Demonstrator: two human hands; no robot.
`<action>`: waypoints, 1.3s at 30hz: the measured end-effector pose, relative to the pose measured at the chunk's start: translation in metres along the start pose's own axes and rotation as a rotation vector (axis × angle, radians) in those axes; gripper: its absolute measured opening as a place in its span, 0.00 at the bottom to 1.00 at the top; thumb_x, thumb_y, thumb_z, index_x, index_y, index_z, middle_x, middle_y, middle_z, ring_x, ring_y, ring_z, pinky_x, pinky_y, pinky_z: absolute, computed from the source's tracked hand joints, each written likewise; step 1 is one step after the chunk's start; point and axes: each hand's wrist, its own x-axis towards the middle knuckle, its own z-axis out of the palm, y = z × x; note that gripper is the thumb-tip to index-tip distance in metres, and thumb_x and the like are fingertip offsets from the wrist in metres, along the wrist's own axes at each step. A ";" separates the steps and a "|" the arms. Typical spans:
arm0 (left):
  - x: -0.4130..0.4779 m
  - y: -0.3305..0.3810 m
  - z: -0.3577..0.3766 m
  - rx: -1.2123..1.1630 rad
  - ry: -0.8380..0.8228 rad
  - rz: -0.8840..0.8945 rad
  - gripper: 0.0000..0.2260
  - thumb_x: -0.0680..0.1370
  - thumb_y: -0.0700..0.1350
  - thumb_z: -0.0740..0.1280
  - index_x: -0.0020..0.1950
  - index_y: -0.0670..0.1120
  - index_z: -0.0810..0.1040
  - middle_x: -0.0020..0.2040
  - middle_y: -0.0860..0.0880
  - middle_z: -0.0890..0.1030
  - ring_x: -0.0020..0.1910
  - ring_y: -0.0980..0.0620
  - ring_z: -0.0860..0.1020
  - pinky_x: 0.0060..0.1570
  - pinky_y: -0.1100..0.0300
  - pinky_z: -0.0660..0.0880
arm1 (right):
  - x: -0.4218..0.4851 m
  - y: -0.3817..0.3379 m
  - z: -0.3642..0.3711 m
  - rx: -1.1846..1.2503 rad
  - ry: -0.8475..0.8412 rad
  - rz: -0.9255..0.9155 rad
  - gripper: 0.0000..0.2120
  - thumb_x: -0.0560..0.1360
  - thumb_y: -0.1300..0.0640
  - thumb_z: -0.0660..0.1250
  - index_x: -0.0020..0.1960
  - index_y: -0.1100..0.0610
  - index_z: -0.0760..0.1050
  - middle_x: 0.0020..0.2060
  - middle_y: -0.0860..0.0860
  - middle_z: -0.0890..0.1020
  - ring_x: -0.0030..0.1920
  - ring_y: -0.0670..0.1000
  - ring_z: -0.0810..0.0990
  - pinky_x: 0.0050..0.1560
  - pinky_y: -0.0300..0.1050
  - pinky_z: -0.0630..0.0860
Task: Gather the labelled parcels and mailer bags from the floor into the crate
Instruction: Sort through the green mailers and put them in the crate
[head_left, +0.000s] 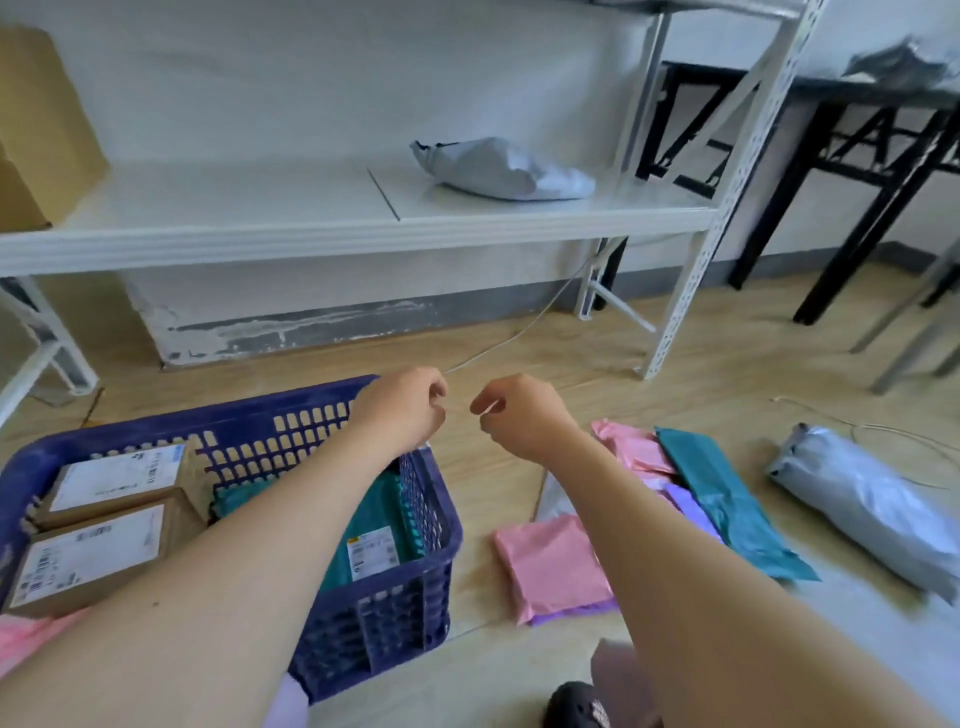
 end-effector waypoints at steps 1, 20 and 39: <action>-0.002 0.008 0.003 -0.019 0.002 0.007 0.12 0.77 0.44 0.62 0.59 0.52 0.76 0.59 0.53 0.79 0.55 0.51 0.77 0.54 0.54 0.75 | -0.005 0.009 -0.007 0.007 0.015 0.018 0.14 0.73 0.62 0.63 0.54 0.52 0.81 0.52 0.53 0.83 0.53 0.55 0.81 0.54 0.46 0.78; 0.007 0.142 0.110 0.039 -0.221 0.297 0.18 0.76 0.45 0.65 0.66 0.52 0.71 0.64 0.50 0.73 0.61 0.48 0.75 0.56 0.57 0.73 | -0.063 0.226 -0.065 0.065 0.125 0.525 0.13 0.74 0.61 0.60 0.51 0.58 0.82 0.48 0.57 0.84 0.52 0.58 0.82 0.55 0.45 0.78; 0.057 0.210 0.332 -0.071 -0.526 0.355 0.27 0.72 0.41 0.66 0.71 0.48 0.65 0.68 0.44 0.67 0.67 0.44 0.69 0.64 0.54 0.68 | -0.051 0.399 -0.004 -0.231 -0.038 0.706 0.14 0.75 0.60 0.62 0.58 0.60 0.78 0.60 0.57 0.76 0.60 0.57 0.75 0.57 0.42 0.71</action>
